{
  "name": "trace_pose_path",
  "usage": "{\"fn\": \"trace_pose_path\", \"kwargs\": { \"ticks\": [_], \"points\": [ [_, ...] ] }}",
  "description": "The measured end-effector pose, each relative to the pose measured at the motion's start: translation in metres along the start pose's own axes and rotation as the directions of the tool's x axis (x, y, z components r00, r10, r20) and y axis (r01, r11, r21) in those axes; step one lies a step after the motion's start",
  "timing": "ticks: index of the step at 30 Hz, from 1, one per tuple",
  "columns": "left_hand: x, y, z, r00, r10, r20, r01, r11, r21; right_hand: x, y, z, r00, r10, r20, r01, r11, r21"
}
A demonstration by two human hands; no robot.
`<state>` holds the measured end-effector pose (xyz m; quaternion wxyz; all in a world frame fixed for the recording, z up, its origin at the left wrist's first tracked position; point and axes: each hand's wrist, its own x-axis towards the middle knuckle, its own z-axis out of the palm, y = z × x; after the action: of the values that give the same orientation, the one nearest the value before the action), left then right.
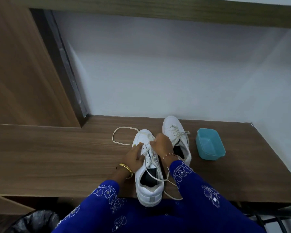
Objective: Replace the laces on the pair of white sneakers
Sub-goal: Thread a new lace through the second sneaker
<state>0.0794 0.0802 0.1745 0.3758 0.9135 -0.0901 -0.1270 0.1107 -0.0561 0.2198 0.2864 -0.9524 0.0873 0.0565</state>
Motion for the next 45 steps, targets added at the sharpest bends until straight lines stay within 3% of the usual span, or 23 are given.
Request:
{"fn": "trace_pose_path", "kwargs": {
  "ticks": [4, 9, 11, 12, 14, 16, 18, 20, 25, 29, 34, 38, 42, 45],
  "points": [
    [0.002, -0.002, -0.003, 1.0, -0.01, -0.026, 0.009, 0.999, -0.046, 0.006, 0.0, 0.005, 0.999, -0.028, -0.023, 0.026, 0.997, -0.066],
    [0.003, -0.001, -0.004, 0.999, -0.017, -0.035, 0.015, 0.998, -0.058, 0.007, -0.011, 0.004, 0.983, -0.173, -0.062, 0.157, 0.965, -0.21],
    [0.003, 0.0, -0.004, 0.999, -0.008, -0.044, 0.005, 0.998, -0.063, 0.01, -0.015, 0.005, 0.984, -0.165, -0.064, 0.15, 0.97, -0.19],
    [0.004, 0.001, -0.004, 0.999, -0.013, -0.048, 0.01, 0.998, -0.068, 0.012, -0.016, 0.006, 0.989, -0.134, -0.064, 0.127, 0.987, -0.103],
    [0.008, 0.004, -0.009, 0.998, -0.034, -0.054, 0.028, 0.994, -0.106, 0.016, -0.018, 0.002, 1.0, 0.004, -0.012, -0.001, 0.973, 0.229],
    [0.016, 0.007, -0.017, 0.995, -0.066, -0.072, 0.053, 0.984, -0.17, 0.017, -0.017, -0.006, 0.974, 0.174, 0.145, -0.226, 0.785, 0.577],
    [0.025, 0.011, -0.025, 0.992, -0.076, -0.096, 0.057, 0.981, -0.183, 0.016, -0.013, -0.014, 0.929, 0.245, 0.277, -0.37, 0.601, 0.709],
    [0.033, 0.016, -0.032, 0.993, -0.055, -0.107, 0.036, 0.984, -0.173, 0.015, -0.014, -0.026, 0.917, 0.222, 0.33, -0.397, 0.546, 0.738],
    [0.045, 0.039, -0.043, 0.998, 0.008, -0.067, -0.025, 0.967, -0.254, 0.013, -0.038, -0.069, 0.975, -0.007, 0.222, -0.184, 0.54, 0.821],
    [0.05, 0.061, -0.053, 0.983, 0.112, -0.145, -0.159, 0.917, -0.367, 0.01, -0.061, -0.106, 0.984, -0.15, 0.098, 0.012, 0.6, 0.8],
    [0.05, 0.086, -0.07, 0.964, 0.094, -0.247, -0.208, 0.845, -0.492, 0.006, -0.076, -0.135, 0.958, -0.287, 0.014, 0.167, 0.596, 0.786],
    [0.05, 0.085, -0.075, 0.974, 0.106, -0.199, -0.187, 0.871, -0.454, 0.005, -0.08, -0.143, 0.954, -0.301, -0.007, 0.184, 0.566, 0.803],
    [0.044, 0.068, -0.069, 0.976, 0.058, -0.209, -0.153, 0.867, -0.474, 0.008, -0.078, -0.152, 0.971, -0.21, -0.117, 0.208, 0.49, 0.847],
    [0.037, 0.049, -0.066, 0.985, -0.024, -0.169, -0.079, 0.812, -0.579, 0.015, -0.067, -0.153, 0.963, -0.17, -0.21, 0.27, 0.655, 0.706]
  ]
}}
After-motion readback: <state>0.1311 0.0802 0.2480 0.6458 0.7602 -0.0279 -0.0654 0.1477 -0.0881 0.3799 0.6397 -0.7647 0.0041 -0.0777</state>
